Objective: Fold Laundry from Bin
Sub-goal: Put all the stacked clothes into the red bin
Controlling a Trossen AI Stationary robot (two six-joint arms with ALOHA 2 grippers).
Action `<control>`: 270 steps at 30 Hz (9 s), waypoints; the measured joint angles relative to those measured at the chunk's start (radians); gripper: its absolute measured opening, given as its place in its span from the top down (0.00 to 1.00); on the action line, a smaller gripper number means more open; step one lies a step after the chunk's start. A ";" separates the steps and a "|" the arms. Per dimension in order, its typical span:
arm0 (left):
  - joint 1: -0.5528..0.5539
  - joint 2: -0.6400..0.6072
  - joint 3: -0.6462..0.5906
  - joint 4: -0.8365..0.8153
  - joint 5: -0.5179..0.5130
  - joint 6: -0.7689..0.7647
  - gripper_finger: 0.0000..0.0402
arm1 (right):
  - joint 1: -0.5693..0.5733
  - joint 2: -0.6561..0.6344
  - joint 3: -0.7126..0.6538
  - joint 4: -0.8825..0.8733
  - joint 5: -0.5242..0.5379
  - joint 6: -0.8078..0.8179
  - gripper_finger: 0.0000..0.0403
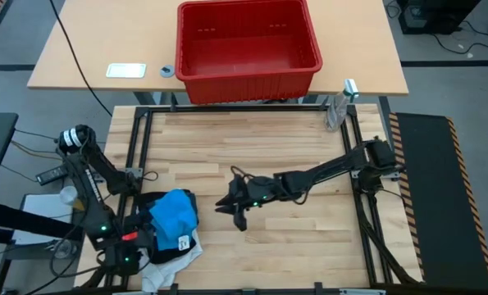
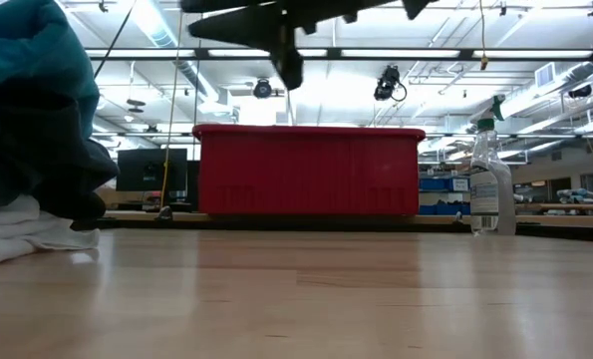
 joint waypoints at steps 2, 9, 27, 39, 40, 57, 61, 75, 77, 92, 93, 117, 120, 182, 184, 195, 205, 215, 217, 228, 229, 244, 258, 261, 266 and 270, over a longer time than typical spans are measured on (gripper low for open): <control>0.000 0.000 0.000 -0.002 0.000 -0.014 0.57 | 0.000 0.037 0.029 -0.003 -0.017 0.003 0.75; 0.000 0.034 -0.046 0.062 0.001 -0.076 0.57 | 0.000 0.167 0.115 -0.029 -0.069 -0.031 0.75; 0.004 0.033 -0.172 0.133 -0.149 -0.137 0.57 | 0.058 0.392 0.287 -0.105 -0.123 -0.096 0.75; 0.108 0.033 -0.214 0.131 -0.306 -0.129 0.57 | 0.041 0.322 0.301 -0.330 -0.036 -0.047 0.75; 0.119 0.033 -0.214 0.128 -0.321 -0.128 0.57 | 0.037 0.305 0.301 -0.363 -0.023 -0.057 0.75; 0.394 0.034 -0.214 0.130 -0.342 0.110 0.57 | -0.089 0.245 0.223 -0.524 0.028 -0.045 0.75; 0.478 0.034 -0.218 0.148 -0.345 0.195 0.57 | -0.121 0.245 0.223 -0.527 0.047 -0.079 0.75; 0.781 0.032 -0.278 0.370 -0.328 0.453 0.57 | -0.230 0.244 0.223 -0.669 0.044 -0.255 0.75; 0.832 0.033 -0.279 0.392 -0.326 0.485 0.57 | -0.249 0.237 0.223 -0.682 0.037 -0.277 0.75; 1.263 0.035 -0.280 0.637 -0.283 0.777 0.57 | -0.448 0.176 0.223 -0.814 -0.015 -0.524 0.75; 1.294 0.035 -0.280 0.652 -0.273 0.811 0.57 | -0.460 0.176 0.223 -0.820 -0.017 -0.530 0.75; 1.634 0.190 -0.230 0.900 -0.097 1.022 0.57 | -0.708 0.148 0.223 -0.762 -0.126 -0.655 0.75; 1.630 0.178 -0.207 0.813 -0.098 1.020 0.57 | -0.716 0.124 0.223 -0.826 -0.164 -0.671 0.75; 1.766 0.346 -0.072 0.820 -0.021 1.341 0.57 | -0.792 0.311 0.285 -0.689 -0.444 -0.887 0.92; 1.764 0.346 -0.069 0.796 -0.021 1.346 0.57 | -0.795 0.310 0.285 -0.736 -0.445 -0.881 0.92; 1.764 0.342 -0.066 0.722 -0.048 1.467 0.57 | -0.852 0.231 0.276 -0.934 -0.471 -0.888 0.92; 1.758 0.342 -0.068 0.731 -0.078 1.461 0.57 | -0.948 0.229 0.175 -0.838 -0.494 -0.920 0.93; 1.759 0.342 -0.070 0.769 -0.047 1.468 0.57 | -0.953 0.229 0.107 -0.583 -0.531 -1.017 0.98; 1.759 0.343 -0.070 0.786 -0.042 1.465 0.57 | -0.946 0.229 0.096 -0.573 -0.529 -0.993 0.97; 1.663 0.447 -0.048 0.930 -0.026 1.460 0.57 | -0.904 0.229 0.079 -0.734 -0.467 -0.937 0.97; 1.650 0.453 -0.040 0.931 -0.045 1.459 0.57 | -0.903 0.227 0.080 -0.759 -0.459 -0.938 0.97; 1.613 0.462 -0.016 1.002 -0.067 1.413 0.57 | -0.840 0.225 0.077 -0.749 -0.459 -1.038 0.97; 1.593 0.502 -0.017 1.201 -0.050 1.390 0.57 | -0.811 0.232 0.106 -0.705 -0.615 -0.993 0.97; 1.590 0.503 -0.017 1.204 -0.045 1.380 0.57 | -0.811 0.232 0.107 -0.723 -0.634 -0.980 0.97; 1.587 0.495 -0.017 1.198 -0.041 1.396 0.57 | -0.812 0.226 0.108 -0.746 -0.646 -0.980 0.97; 1.585 0.495 -0.016 1.207 -0.044 1.399 0.57 | -0.812 0.200 0.108 -0.745 -0.643 -0.981 0.97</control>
